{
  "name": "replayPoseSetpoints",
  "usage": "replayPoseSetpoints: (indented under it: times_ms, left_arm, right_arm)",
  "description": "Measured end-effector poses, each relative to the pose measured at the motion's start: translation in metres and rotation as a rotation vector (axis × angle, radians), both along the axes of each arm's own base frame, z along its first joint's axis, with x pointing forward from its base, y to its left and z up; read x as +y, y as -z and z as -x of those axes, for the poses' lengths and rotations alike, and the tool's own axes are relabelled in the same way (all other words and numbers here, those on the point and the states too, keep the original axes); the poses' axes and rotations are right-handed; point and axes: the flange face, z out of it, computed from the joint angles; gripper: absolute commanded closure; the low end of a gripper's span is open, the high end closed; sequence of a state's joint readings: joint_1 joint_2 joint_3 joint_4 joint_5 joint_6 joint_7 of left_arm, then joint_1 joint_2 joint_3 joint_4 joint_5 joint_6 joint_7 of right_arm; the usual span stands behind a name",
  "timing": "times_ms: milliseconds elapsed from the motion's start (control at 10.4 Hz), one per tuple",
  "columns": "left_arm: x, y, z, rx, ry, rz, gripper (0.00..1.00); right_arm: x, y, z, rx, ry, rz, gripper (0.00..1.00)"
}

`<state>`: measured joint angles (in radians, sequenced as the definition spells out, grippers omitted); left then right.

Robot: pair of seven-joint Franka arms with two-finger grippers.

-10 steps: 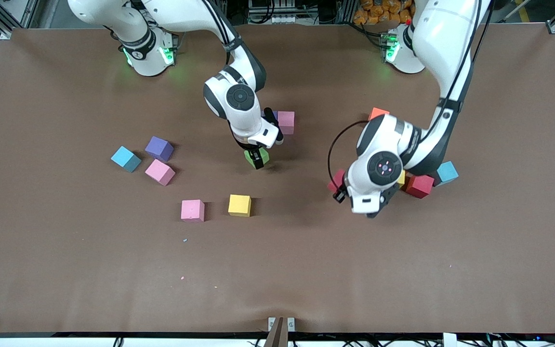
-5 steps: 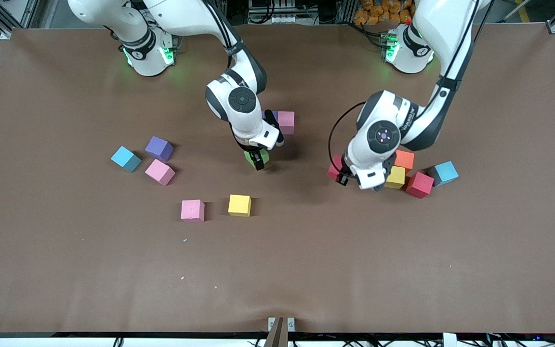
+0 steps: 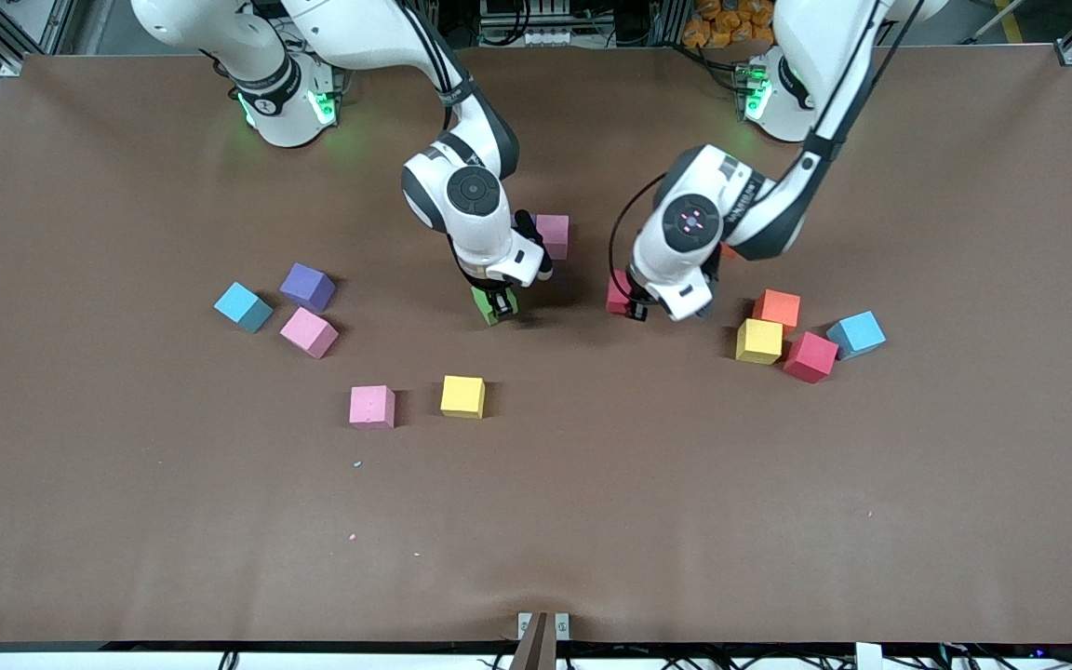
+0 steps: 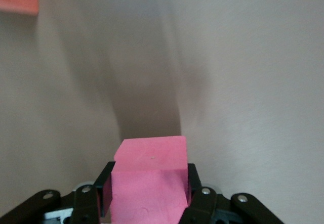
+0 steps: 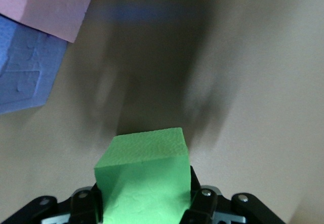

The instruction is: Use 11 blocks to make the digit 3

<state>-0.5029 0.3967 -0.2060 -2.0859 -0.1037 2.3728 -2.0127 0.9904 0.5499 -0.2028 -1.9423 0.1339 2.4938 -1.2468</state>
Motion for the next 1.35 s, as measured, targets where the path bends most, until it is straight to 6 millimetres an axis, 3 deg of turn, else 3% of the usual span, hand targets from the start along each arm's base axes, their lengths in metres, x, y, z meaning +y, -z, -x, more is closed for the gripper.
replayPoseSetpoints:
  times_ms: [192,385,769,1346]
  left_arm:
    - [-0.009,0.017,0.028,0.003,-0.063,-0.023,0.92]
    - [-0.013,0.02,0.043,0.001,-0.115,-0.037,0.93]
    - [-0.018,0.018,0.063,0.008,-0.154,-0.054,0.94]
    - [-0.038,0.012,0.084,0.003,-0.148,-0.052,0.93]
  right_arm:
    - [-0.01,-0.014,-0.012,-0.011,0.058,-0.017,0.99]
    - [-0.032,-0.034,-0.029,0.002,0.145,-0.02,0.99]
    - [-0.042,-0.074,-0.026,0.056,0.426,-0.009,0.99]
    - [-0.049,-0.081,-0.031,0.05,0.79,-0.012,0.99]
